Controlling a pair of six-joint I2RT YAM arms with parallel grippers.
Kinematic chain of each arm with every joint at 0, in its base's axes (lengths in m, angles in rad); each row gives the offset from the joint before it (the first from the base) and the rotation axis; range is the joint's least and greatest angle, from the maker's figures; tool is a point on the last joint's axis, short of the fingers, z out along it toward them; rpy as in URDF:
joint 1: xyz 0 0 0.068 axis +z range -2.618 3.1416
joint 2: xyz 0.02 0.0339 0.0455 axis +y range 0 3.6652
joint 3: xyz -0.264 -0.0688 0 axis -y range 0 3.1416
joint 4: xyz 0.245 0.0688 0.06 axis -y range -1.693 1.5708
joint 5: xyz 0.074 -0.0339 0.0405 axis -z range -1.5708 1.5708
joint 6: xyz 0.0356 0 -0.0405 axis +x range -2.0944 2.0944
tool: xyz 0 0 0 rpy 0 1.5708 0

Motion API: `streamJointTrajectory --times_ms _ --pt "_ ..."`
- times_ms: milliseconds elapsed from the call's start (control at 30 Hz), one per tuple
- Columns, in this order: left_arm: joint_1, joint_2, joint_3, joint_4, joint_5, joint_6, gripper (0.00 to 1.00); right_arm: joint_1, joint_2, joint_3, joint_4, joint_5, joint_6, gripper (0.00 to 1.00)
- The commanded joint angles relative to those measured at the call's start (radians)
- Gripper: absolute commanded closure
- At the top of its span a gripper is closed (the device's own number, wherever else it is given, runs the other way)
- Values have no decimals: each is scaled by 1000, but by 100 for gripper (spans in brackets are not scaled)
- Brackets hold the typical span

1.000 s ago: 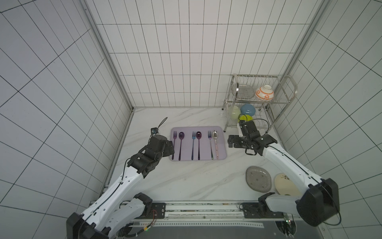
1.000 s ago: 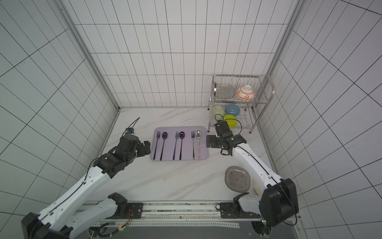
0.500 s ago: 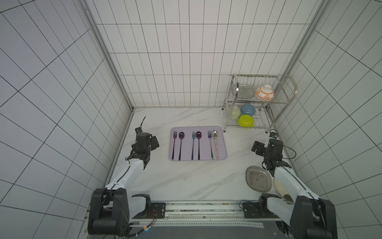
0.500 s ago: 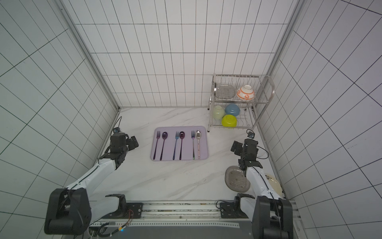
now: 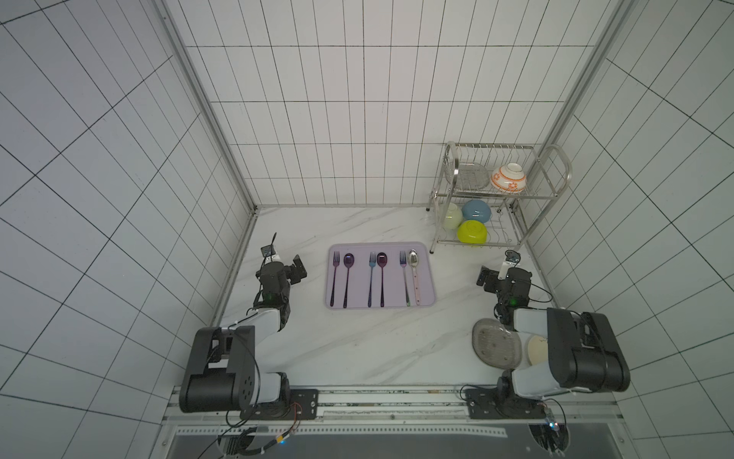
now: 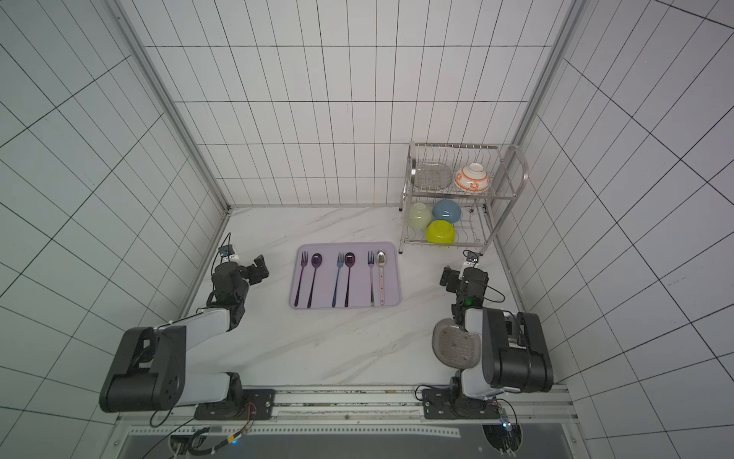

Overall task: Set the spoon and fork side by side
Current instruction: Reset both arms

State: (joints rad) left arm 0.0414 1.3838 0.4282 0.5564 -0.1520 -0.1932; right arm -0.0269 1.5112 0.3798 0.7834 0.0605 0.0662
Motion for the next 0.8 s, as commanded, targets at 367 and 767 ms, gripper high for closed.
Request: streamJointTrajectory --times_ms 367,767 --pt "0 189 25 218 71 89 2 8 27 56 12 22 -22 1" --pt "-16 174 29 188 44 96 2 20 22 50 20 28 -35 1"
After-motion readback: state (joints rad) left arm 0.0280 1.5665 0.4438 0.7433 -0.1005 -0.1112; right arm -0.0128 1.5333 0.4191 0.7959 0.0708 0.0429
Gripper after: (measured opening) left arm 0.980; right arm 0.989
